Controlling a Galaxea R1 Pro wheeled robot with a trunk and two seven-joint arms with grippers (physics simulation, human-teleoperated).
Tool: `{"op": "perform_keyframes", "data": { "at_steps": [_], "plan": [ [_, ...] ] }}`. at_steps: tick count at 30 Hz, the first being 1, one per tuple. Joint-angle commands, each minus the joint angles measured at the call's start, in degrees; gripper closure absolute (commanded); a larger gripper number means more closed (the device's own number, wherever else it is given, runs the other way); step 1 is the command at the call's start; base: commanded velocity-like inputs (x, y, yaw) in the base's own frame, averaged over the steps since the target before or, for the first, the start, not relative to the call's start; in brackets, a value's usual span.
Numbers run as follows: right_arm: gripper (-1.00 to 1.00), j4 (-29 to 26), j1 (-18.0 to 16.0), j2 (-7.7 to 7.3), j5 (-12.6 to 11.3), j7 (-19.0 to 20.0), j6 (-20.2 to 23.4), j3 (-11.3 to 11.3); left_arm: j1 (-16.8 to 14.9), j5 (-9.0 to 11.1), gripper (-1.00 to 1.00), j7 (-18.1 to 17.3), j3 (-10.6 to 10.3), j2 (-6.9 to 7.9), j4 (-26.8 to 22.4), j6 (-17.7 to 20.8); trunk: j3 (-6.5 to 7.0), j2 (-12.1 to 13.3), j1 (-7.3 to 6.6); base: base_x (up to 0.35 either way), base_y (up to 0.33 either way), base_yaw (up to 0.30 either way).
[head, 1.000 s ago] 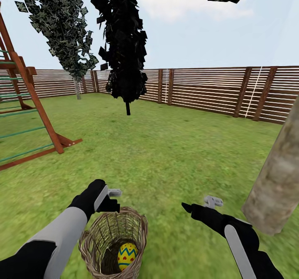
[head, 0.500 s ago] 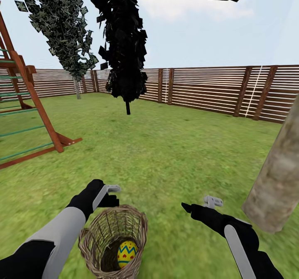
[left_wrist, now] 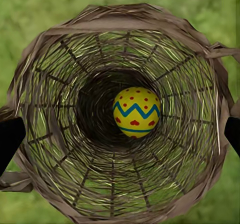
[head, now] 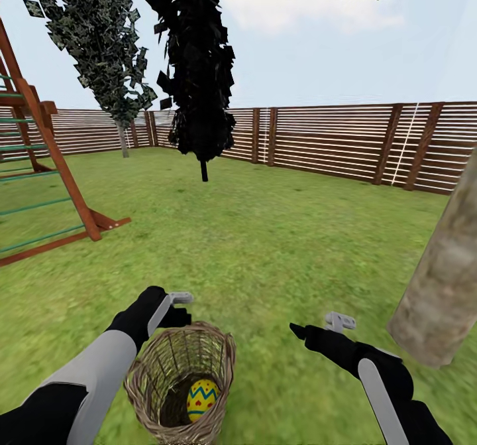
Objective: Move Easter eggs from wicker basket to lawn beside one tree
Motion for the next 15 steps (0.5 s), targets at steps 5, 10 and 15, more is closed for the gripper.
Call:
{"op": "perform_keyframes", "data": {
  "at_steps": [5, 10, 15],
  "plan": [
    [-1.0, -0.05, -0.04, -0.04, -0.08, 0.21, 0.28, -0.06, -0.03, 0.42, -1.0, -0.25, -0.34, 0.04, -0.01, -1.43, -0.96, -2.05, 1.1, 0.0, 0.0, 0.0],
    [-1.0, -0.05, -0.04, -0.03, -0.03, 2.5, 0.23, -0.07, -0.03, 0.34, -1.0, -0.74, -0.4, 0.04, 0.15, -2.3, -1.86, -4.05, 2.19, 0.0, 0.0, 0.0],
    [-1.0, -0.09, -0.61, 0.14, -0.06, 3.88, 0.66, -0.16, -0.03, 0.31, -1.0, -0.86, -0.5, 0.04, 0.18, -2.48, -2.76, -6.06, 3.29, 0.0, 0.0, 0.0]
  ]
}}
